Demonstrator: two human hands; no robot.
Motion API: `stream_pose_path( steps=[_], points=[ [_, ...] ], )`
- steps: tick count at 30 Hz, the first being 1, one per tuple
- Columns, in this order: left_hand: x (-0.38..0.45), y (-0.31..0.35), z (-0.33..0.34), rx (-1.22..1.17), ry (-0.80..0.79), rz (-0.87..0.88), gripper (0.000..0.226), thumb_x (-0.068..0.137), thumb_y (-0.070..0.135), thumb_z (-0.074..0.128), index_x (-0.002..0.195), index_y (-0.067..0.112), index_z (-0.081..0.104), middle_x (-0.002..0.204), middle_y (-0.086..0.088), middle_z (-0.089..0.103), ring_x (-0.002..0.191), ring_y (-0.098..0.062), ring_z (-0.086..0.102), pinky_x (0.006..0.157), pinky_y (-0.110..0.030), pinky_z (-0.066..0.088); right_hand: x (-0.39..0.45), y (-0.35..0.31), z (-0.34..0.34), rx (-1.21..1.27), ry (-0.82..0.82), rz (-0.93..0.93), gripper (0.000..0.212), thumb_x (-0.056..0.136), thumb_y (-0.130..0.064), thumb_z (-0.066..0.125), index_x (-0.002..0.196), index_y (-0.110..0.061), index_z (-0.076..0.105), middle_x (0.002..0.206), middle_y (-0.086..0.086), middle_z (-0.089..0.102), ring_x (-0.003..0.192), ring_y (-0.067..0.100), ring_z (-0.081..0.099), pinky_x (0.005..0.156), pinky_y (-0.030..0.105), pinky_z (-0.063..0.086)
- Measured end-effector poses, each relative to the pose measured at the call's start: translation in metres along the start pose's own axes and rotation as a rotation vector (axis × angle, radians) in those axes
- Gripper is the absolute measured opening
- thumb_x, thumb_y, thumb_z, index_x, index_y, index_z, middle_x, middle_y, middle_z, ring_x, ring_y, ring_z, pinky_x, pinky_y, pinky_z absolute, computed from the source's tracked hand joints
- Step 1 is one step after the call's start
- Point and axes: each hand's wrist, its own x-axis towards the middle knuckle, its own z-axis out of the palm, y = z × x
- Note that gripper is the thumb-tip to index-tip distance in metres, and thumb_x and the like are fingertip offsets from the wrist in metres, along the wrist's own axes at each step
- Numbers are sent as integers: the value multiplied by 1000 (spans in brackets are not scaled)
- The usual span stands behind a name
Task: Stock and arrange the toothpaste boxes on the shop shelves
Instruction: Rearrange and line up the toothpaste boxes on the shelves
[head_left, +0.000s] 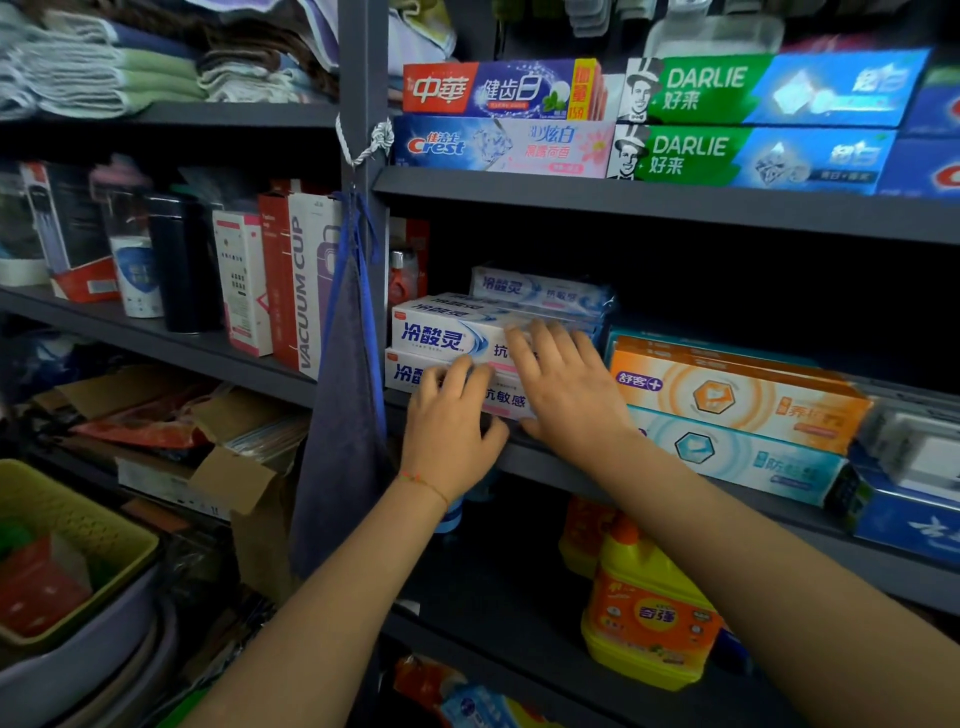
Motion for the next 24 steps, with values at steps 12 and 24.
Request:
stream_pose_path(
  steps=[12,24],
  points=[
    [5,12,6,-80,0,-32,55,80,33,65,128,8,53,137,-7,46,114,-30,42,83,-44,52,4,10,0,89,0,-10,89,82,-40,71,149,-3,26,142,13,41,129,31,42,111,44,32],
    [-14,12,13,-77,36,-11,55,92,26,57,143,6,45,147,-15,38,125,-30,41,96,-44,50,9,10,1,395,69,61,65,87,-19,70,144,-6,40,144,13,48,132,32,44,113,43,26]
  ],
)
